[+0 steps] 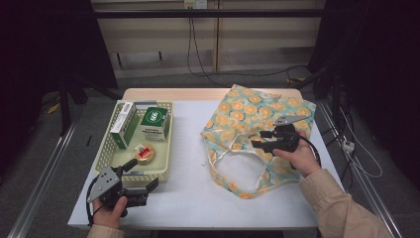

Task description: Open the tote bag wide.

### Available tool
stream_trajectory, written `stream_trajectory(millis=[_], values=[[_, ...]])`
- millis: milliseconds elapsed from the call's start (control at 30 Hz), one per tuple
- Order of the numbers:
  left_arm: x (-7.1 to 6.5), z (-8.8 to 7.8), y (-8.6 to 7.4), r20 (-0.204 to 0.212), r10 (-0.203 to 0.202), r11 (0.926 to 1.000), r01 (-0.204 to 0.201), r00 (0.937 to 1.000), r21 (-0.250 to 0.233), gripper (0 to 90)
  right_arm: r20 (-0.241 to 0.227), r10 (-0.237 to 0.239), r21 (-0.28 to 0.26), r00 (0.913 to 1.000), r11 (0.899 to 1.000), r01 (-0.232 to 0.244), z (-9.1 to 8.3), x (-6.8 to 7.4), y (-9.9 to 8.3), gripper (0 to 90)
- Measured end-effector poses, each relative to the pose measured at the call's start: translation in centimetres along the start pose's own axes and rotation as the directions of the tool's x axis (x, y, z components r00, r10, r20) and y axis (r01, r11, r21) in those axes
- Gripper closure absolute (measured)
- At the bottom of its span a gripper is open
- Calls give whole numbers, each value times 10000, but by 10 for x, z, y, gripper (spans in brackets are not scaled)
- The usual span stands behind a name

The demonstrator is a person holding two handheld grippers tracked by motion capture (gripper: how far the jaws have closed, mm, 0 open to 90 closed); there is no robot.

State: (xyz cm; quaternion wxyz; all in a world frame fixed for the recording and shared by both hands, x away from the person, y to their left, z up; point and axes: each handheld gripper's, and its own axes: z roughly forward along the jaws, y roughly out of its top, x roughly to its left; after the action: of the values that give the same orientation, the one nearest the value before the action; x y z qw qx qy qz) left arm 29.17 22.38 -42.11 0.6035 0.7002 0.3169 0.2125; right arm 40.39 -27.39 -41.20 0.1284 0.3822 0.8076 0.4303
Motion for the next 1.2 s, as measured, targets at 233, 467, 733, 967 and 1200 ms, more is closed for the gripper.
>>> stream_trajectory(millis=[233,467,733,967,1200], values=[[-2,2,-1,52,-3,10000,3,10000,59,33,-16,86,114,10000,9999,-86,0,4,-16,539],[3,-2,6,-94,-120,9994,117,9999,-318,31,-126,-116,296,9999,9995,120,2,8,-17,549],[5,-3,2,51,-358,9989,360,9993,-312,31,248,-925,930,9954,9916,899,16,22,-24,613],[2,0,2,142,-325,9991,328,9994,-256,33,284,-1077,1230,9938,9870,1035,22,21,-30,709],[2,-1,2,84,-260,9994,262,9996,-228,33,-32,-605,1346,9982,9891,604,28,18,-34,852]])
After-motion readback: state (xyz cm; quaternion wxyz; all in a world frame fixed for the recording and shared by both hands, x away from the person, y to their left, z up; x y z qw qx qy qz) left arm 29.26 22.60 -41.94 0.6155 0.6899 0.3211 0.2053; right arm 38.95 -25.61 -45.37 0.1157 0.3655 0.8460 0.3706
